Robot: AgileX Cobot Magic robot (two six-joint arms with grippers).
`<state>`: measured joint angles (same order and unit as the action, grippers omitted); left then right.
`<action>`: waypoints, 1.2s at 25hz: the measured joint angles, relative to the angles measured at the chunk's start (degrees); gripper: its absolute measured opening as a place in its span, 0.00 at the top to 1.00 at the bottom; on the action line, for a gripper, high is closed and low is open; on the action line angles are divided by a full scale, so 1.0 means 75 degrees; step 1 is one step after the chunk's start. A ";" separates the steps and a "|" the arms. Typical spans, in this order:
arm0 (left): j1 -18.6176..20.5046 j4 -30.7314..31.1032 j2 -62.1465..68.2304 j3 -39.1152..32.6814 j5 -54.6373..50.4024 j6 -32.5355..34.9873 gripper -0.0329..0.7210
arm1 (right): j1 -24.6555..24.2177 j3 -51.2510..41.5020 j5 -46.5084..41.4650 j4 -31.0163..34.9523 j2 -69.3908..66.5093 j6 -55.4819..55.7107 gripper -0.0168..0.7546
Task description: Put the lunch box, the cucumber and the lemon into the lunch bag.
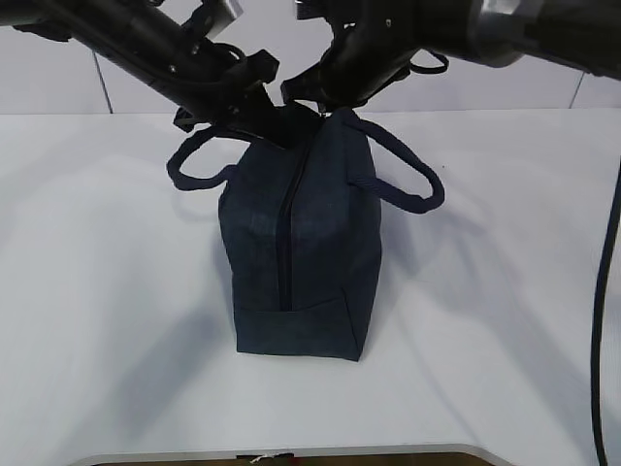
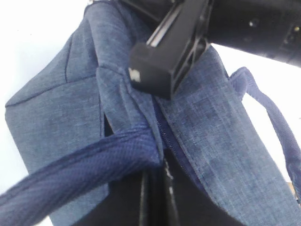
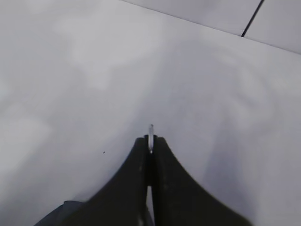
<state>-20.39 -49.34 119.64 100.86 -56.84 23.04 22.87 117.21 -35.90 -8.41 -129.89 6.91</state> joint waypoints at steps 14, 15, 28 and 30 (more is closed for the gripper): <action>0.0000 0.0112 0.0000 0.0000 -0.0060 0.0000 0.97 | -0.0060 0.0025 -0.0209 0.0000 -0.0148 0.0040 0.97; 0.0000 0.0112 0.0000 0.0000 -0.0093 0.0000 0.97 | -0.0060 0.0032 -0.0331 0.0000 -0.0148 0.0040 0.97; 0.0000 0.0141 0.0000 0.0000 -0.0240 0.0000 0.97 | -0.0101 0.0049 -0.1158 0.0110 -0.0148 0.0040 0.97; 0.0000 0.0158 0.0000 0.0000 -0.0245 0.0000 0.97 | -0.0110 0.0049 -0.1193 0.0127 -0.0148 0.0040 0.97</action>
<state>-20.39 -48.15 119.64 100.86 -58.68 23.04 22.04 117.58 -44.85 -7.45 -131.00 7.21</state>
